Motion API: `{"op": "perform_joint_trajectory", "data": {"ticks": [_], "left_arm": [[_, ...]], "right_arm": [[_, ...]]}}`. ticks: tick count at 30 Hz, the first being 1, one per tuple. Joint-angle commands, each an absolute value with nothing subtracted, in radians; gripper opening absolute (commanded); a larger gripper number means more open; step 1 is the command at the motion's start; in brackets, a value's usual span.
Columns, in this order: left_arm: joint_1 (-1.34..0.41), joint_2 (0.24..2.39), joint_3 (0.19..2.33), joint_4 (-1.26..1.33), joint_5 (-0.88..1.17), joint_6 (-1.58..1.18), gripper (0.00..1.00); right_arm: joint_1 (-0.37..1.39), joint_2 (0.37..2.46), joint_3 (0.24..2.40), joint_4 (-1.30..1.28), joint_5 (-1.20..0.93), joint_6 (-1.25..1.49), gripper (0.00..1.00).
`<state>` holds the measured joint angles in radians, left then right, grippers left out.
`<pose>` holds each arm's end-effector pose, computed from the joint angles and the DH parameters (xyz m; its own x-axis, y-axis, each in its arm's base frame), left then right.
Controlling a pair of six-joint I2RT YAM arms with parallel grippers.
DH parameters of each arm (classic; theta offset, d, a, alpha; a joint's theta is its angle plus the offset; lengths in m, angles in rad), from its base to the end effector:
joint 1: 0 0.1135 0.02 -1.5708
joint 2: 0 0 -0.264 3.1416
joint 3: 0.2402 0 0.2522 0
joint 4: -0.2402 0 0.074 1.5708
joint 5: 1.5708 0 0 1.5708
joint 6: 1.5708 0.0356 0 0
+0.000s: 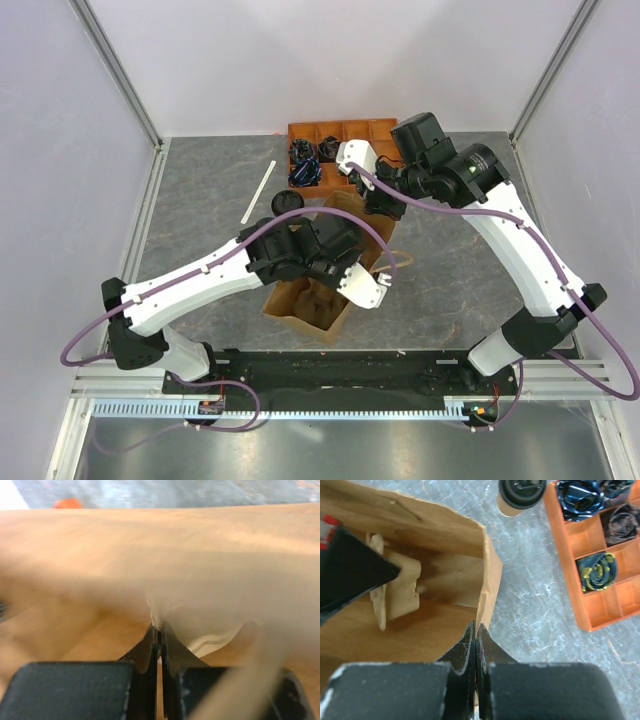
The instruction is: Pack the takeout coffee
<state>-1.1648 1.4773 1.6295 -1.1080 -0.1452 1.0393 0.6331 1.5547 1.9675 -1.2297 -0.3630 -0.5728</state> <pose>0.1198 -0.2657 0.3836 0.5917 0.7833 -0.1905 0.7221 -0.4099 0.5573 0.2259 0.1815 0.4525 -0.0880 -0.6930 -0.7155 -0.9480 0.2788 -0.1534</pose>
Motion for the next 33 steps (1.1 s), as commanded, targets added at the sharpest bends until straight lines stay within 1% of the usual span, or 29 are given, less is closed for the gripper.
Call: {"op": "perform_joint_trajectory", "data": {"ticks": [1, 7, 10, 11, 13, 16, 19, 27, 30, 33], "left_arm": [[-1.166, 1.457, 1.586, -1.048, -0.077, 0.983, 0.03], [-1.115, 1.477, 1.552, -1.016, -0.017, 0.997, 0.04], [-1.095, 1.482, 1.542, -0.983, -0.005, 1.012, 0.12], [-1.094, 1.482, 1.540, -0.977, -0.005, 1.015, 0.19], [-1.088, 1.482, 1.552, -0.971, -0.005, 1.025, 0.25], [-1.086, 1.473, 1.589, -0.973, -0.006, 1.029, 0.43], [-1.088, 1.465, 1.649, -0.986, -0.005, 1.020, 0.50], [-1.089, 1.416, 1.848, -0.994, 0.106, 0.936, 0.58], [-1.089, 1.378, 1.879, -0.989, 0.132, 0.911, 0.60], [-1.089, 1.312, 1.853, -0.954, 0.146, 0.890, 0.63]], "right_arm": [[0.640, 1.519, 1.927, -1.206, -0.417, -0.592, 0.00], [0.640, 1.514, 1.910, -1.206, -0.433, -0.601, 0.00], [0.640, 1.514, 1.901, -1.209, -0.433, -0.612, 0.00], [0.641, 1.514, 1.899, -1.210, -0.431, -0.615, 0.00], [0.641, 1.516, 1.896, -1.213, -0.423, -0.623, 0.00], [0.641, 1.516, 1.890, -1.213, -0.411, -0.623, 0.00], [0.641, 1.516, 1.888, -1.212, -0.403, -0.621, 0.00], [0.640, 1.502, 1.842, -1.177, -0.335, -0.620, 0.00], [0.635, 1.490, 1.819, -1.163, -0.304, -0.609, 0.00], [0.612, 1.465, 1.793, -1.137, -0.281, -0.577, 0.00]]}}
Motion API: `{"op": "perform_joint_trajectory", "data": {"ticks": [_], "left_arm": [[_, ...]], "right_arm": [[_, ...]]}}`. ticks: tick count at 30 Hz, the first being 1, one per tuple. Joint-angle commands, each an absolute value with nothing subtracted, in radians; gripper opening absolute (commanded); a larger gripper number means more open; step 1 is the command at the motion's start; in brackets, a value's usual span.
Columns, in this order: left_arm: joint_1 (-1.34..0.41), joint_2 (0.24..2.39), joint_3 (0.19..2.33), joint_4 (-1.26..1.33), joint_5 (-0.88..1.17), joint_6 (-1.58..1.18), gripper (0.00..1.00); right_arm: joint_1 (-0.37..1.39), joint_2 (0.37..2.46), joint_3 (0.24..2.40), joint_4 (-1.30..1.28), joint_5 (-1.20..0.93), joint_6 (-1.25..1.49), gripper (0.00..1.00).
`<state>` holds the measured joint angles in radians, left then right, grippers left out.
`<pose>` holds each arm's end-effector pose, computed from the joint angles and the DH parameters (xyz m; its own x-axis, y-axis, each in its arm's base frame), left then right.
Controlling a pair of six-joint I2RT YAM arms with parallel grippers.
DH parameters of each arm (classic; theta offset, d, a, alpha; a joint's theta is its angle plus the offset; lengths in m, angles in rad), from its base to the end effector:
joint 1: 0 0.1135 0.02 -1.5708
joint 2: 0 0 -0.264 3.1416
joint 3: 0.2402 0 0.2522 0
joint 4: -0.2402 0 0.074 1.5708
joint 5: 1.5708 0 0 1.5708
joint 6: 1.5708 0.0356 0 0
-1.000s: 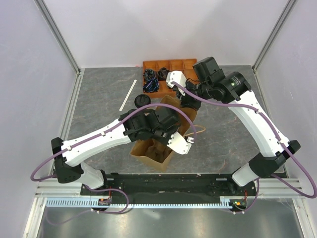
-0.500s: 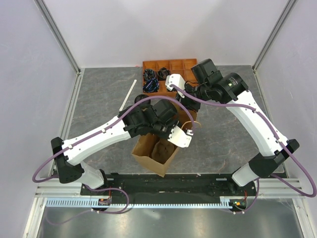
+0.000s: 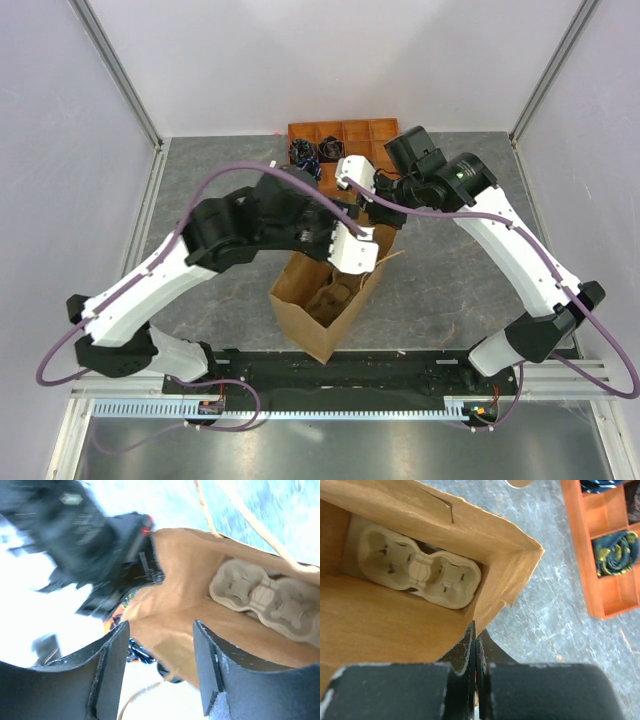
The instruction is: Pack the takeout coffee
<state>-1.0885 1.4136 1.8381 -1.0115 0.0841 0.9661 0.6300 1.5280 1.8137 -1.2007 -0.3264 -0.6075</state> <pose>0.1218 -0.2391 0.4692 0.6069 0.6082 -0.5116 0.7317 -0.1762 0.6585 0.2296 0.1816 0.4185 -0.1171 -0.7545 -0.6457 -0.9535 0.2673 -0.1394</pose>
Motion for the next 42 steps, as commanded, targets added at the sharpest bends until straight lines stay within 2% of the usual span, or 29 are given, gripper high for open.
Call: {"op": "perform_joint_trajectory", "data": {"ticks": [1, 3, 7, 9, 13, 16, 17, 19, 21, 22, 23, 26, 35, 42], "left_arm": [[-1.089, 1.293, 1.842, -0.940, 0.144, 0.879, 0.64], [-1.082, 1.258, 1.822, -0.914, 0.162, 0.841, 0.65], [-1.033, 1.174, 1.807, -0.842, 0.181, 0.721, 0.74], [-0.953, 1.172, 1.819, -0.813, 0.201, 0.661, 0.78], [-0.744, 1.222, 1.851, -0.836, 0.313, 0.461, 0.79], [-0.588, 1.265, 1.861, -0.864, 0.449, 0.338, 0.79], [-0.522, 1.275, 1.853, -0.870, 0.480, 0.313, 0.79], [-0.438, 1.304, 1.838, -0.883, 0.564, 0.244, 0.79], [-0.390, 1.319, 1.821, -0.890, 0.612, 0.192, 0.79], [-0.346, 1.328, 1.804, -0.894, 0.667, 0.178, 0.79], [-0.327, 1.342, 1.793, -0.897, 0.687, 0.166, 0.79], [-0.287, 1.356, 1.737, -0.900, 0.738, 0.140, 0.79], [-0.236, 1.350, 1.632, -0.887, 0.773, 0.129, 0.79], [-0.196, 1.364, 1.594, -0.882, 0.772, 0.098, 0.79]], "right_arm": [[0.603, 1.456, 1.787, -1.125, -0.276, -0.563, 0.00], [0.565, 1.447, 1.769, -1.117, -0.270, -0.505, 0.00], [0.468, 1.395, 1.695, -1.091, -0.258, -0.425, 0.00], [0.437, 1.365, 1.671, -1.095, -0.276, -0.405, 0.00], [0.417, 1.312, 1.600, -1.120, -0.301, -0.417, 0.00], [0.419, 1.278, 1.577, -1.153, -0.305, -0.455, 0.26], [0.417, 1.266, 1.575, -1.173, -0.302, -0.468, 0.42], [0.419, 1.261, 1.583, -1.184, -0.272, -0.498, 0.56], [0.416, 1.258, 1.600, -1.196, -0.255, -0.526, 0.74], [0.414, 1.259, 1.621, -1.197, -0.239, -0.557, 0.78], [0.416, 1.267, 1.632, -1.193, -0.235, -0.574, 0.87], [0.410, 1.301, 1.690, -1.172, -0.218, -0.615, 0.95], [0.405, 1.367, 1.821, -1.146, -0.380, -0.822, 0.98], [0.413, 1.457, 1.914, -1.095, -0.635, -0.942, 0.98]]}}
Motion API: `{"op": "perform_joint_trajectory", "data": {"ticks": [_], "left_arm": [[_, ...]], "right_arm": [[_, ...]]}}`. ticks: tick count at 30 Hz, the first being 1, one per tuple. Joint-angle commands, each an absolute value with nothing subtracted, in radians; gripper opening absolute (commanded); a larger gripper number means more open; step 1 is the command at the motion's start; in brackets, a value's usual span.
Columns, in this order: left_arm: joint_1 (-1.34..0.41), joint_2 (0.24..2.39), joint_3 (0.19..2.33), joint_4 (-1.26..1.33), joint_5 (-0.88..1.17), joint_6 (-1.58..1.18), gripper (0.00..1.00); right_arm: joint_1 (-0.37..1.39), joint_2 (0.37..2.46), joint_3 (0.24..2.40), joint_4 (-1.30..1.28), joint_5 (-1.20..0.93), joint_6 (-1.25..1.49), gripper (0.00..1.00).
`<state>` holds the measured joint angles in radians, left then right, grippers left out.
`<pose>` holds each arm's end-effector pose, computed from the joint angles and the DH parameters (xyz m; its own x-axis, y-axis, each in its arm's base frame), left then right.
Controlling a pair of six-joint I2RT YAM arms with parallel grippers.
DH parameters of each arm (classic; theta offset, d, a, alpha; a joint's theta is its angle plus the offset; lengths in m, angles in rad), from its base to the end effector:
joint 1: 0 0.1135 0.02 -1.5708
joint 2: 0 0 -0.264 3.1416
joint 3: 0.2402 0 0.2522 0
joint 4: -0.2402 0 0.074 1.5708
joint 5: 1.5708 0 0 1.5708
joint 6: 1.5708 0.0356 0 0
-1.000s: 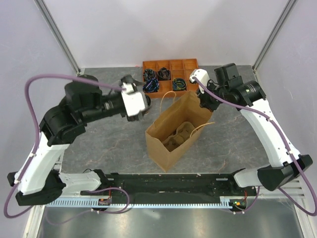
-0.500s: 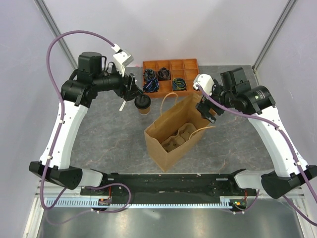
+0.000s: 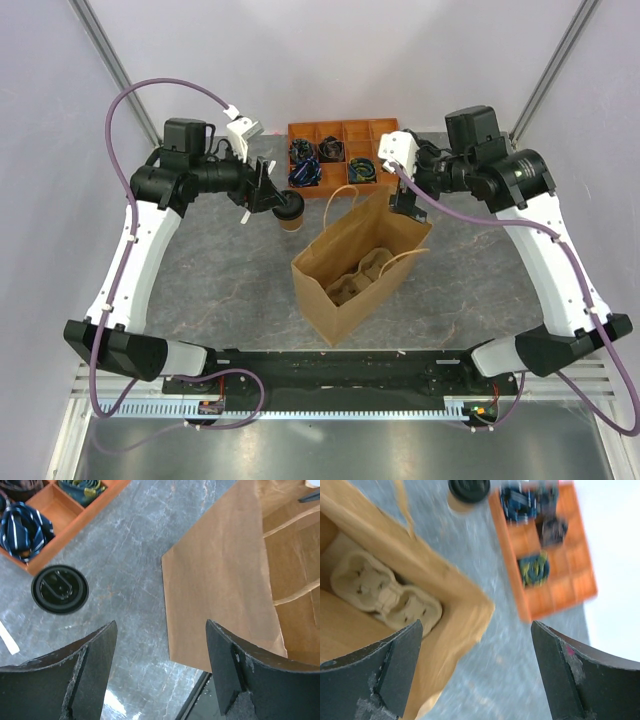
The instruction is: Pack the takeout coffee
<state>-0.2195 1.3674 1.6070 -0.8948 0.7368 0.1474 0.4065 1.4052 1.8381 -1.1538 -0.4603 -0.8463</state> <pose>0.2583 -0.0821 0.4273 -0.4882 0.2204 -0.8445 0.7612 0.5808 -0.2885 0.2263 0.1146 0.4612 0.0930 -0.6904 -0.7174 -0.8919 0.2625 -0.3682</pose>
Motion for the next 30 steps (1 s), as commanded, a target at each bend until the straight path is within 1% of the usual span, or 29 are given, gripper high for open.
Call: {"op": "perform_joint_trajectory", "data": {"ticks": [1, 6, 9, 12, 13, 15, 16, 21, 24, 25, 26, 29, 30], "left_arm": [[-0.181, 1.364, 1.586, -0.884, 0.779, 0.097, 0.79], [-0.147, 1.368, 1.569, -0.881, 0.799, 0.078, 0.79], [-0.121, 1.376, 1.554, -0.877, 0.828, 0.054, 0.79], [-0.098, 1.371, 1.536, -0.874, 0.861, 0.041, 0.80], [-0.091, 1.368, 1.526, -0.876, 0.871, 0.041, 0.81], [-0.087, 1.364, 1.519, -0.874, 0.874, 0.040, 0.82], [-0.086, 1.361, 1.514, -0.876, 0.871, 0.037, 0.82], [-0.084, 1.351, 1.502, -0.858, 0.859, 0.023, 0.82], [-0.083, 1.358, 1.503, -0.842, 0.859, 0.017, 0.82], [-0.083, 1.361, 1.502, -0.836, 0.856, 0.015, 0.82], [-0.083, 1.361, 1.499, -0.830, 0.847, 0.014, 0.82], [-0.083, 1.358, 1.482, -0.789, 0.839, 0.018, 0.84], [-0.083, 1.353, 1.465, -0.740, 0.813, 0.012, 0.84]], "right_arm": [[0.417, 1.468, 1.939, -1.101, -0.668, -0.971, 0.98], [0.500, 1.509, 1.934, -1.160, -0.693, -1.100, 0.98], [0.546, 1.519, 1.895, -1.152, -0.686, -1.157, 0.96], [0.569, 1.554, 1.920, -1.149, -0.687, -1.183, 0.91], [0.574, 1.574, 1.928, -1.150, -0.687, -1.192, 0.86], [0.581, 1.594, 1.954, -1.178, -0.689, -1.235, 0.78], [0.583, 1.615, 1.965, -1.195, -0.686, -1.250, 0.72], [0.591, 1.666, 2.017, -1.356, -0.676, -1.344, 0.63], [0.592, 1.674, 2.013, -1.393, -0.673, -1.368, 0.54], [0.592, 1.677, 2.016, -1.394, -0.666, -1.352, 0.47], [0.594, 1.677, 2.028, -1.396, -0.660, -1.341, 0.43], [0.592, 1.678, 2.049, -1.401, -0.621, -1.283, 0.22], [0.592, 1.672, 2.049, -1.402, -0.609, -1.263, 0.08]]}}
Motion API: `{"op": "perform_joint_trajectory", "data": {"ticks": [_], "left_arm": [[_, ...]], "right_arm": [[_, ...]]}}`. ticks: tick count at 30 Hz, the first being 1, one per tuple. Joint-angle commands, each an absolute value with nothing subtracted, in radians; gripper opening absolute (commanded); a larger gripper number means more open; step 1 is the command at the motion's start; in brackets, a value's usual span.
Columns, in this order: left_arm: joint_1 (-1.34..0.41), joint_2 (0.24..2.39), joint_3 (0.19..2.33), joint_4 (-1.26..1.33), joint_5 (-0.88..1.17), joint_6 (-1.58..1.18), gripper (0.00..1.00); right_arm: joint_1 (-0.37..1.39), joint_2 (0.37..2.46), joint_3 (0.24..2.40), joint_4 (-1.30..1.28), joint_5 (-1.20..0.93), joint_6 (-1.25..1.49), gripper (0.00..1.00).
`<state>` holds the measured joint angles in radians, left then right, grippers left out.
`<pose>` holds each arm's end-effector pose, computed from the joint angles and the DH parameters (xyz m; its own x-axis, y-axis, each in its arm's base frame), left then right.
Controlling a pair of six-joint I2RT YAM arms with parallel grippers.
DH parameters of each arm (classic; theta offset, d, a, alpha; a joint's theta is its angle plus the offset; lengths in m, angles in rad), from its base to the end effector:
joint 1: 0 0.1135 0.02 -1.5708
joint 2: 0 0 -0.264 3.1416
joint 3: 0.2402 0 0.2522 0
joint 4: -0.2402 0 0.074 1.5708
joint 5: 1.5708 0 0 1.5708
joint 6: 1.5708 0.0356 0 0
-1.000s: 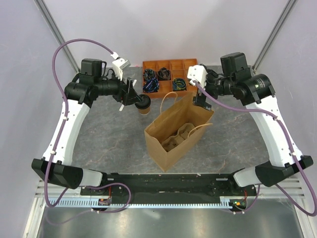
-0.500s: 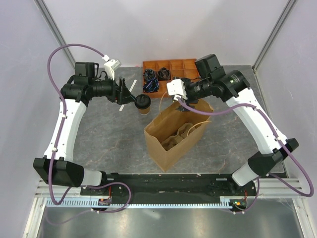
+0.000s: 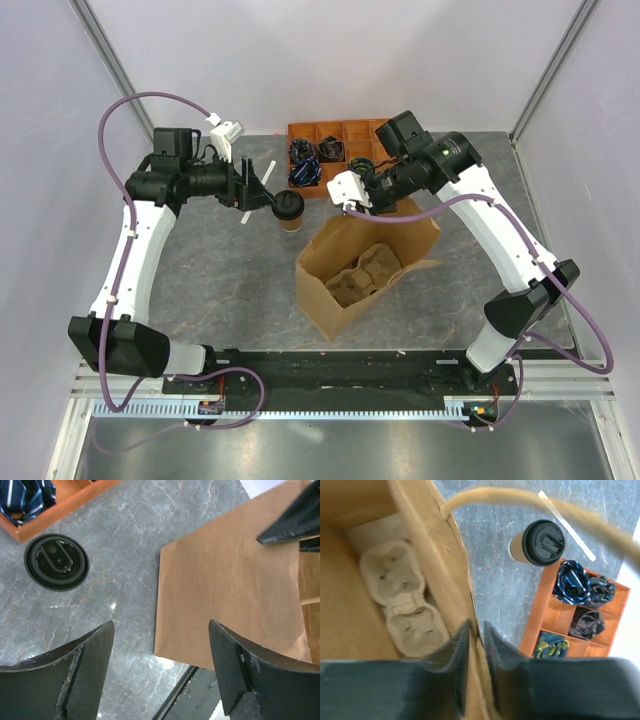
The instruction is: Pack the takeout coffee
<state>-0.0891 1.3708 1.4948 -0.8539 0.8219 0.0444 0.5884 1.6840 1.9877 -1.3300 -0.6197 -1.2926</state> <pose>0.2730 -0.0506 0.3966 -0.6367 0.0872 -0.7662 0.6332 0.6263 -0.4548 0.2539 0.1942 0.4182 0.4797 -0.6210 -0.6199 -0.8770 -0.3164 -0.3616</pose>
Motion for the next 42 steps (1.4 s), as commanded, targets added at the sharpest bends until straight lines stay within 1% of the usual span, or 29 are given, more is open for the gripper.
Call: {"op": "perform_joint_trajectory", "data": {"ticks": [1, 2, 3, 5, 7, 9, 10, 13, 14, 15, 18, 21, 27, 29, 35, 42], "left_arm": [[-0.083, 1.348, 1.454, -0.712, 0.790, 0.009, 0.85], [-0.083, 1.338, 1.445, -0.689, 0.775, -0.030, 0.88], [-0.081, 1.332, 1.424, -0.654, 0.763, -0.040, 0.99], [-0.081, 1.325, 1.411, -0.580, 0.747, -0.052, 1.00], [-0.083, 1.345, 1.433, -0.592, 0.752, -0.006, 1.00], [-0.087, 1.391, 1.471, -0.607, 0.634, -0.002, 1.00], [-0.089, 1.411, 1.483, -0.630, 0.614, 0.059, 1.00], [-0.129, 1.462, 1.515, -0.643, 0.510, 0.130, 1.00], [-0.152, 1.473, 1.526, -0.647, 0.477, 0.191, 1.00], [-0.210, 1.485, 1.534, -0.647, 0.384, 0.216, 1.00], [-0.306, 1.546, 1.558, -0.649, 0.238, 0.282, 1.00], [-0.357, 1.611, 1.583, -0.647, 0.171, 0.307, 1.00], [-0.417, 1.698, 1.591, -0.647, 0.080, 0.345, 1.00], [-0.425, 1.715, 1.586, -0.649, 0.069, 0.345, 0.98], [-0.425, 1.752, 1.589, -0.646, 0.060, 0.336, 0.93], [-0.425, 1.781, 1.578, -0.638, 0.069, 0.333, 0.88]], "right_arm": [[0.591, 1.669, 2.052, -1.399, -0.576, -1.221, 0.01], [0.592, 1.663, 2.052, -1.393, -0.560, -1.195, 0.00], [0.591, 1.655, 2.051, -1.387, -0.539, -1.169, 0.00], [0.585, 1.643, 2.043, -1.355, -0.470, -1.062, 0.00], [0.572, 1.618, 2.036, -1.309, -0.433, -0.968, 0.00], [0.558, 1.586, 2.013, -1.295, -0.394, -0.887, 0.00], [0.555, 1.572, 1.999, -1.287, -0.374, -0.861, 0.00], [0.548, 1.500, 1.925, -1.266, -0.336, -0.778, 0.00], [0.548, 1.482, 1.881, -1.252, -0.309, -0.758, 0.00], [0.548, 1.447, 1.861, -1.224, -0.293, -0.712, 0.00], [0.548, 1.396, 1.804, -1.181, -0.227, -0.625, 0.00], [0.546, 1.361, 1.758, -1.152, -0.164, -0.568, 0.00], [0.546, 1.316, 1.721, -1.100, -0.097, -0.425, 0.00], [0.548, 1.307, 1.720, -1.092, -0.101, -0.404, 0.00], [0.546, 1.244, 1.652, -1.023, -0.146, -0.423, 0.00], [0.549, 1.197, 1.602, -0.954, -0.127, -0.460, 0.00]]}}
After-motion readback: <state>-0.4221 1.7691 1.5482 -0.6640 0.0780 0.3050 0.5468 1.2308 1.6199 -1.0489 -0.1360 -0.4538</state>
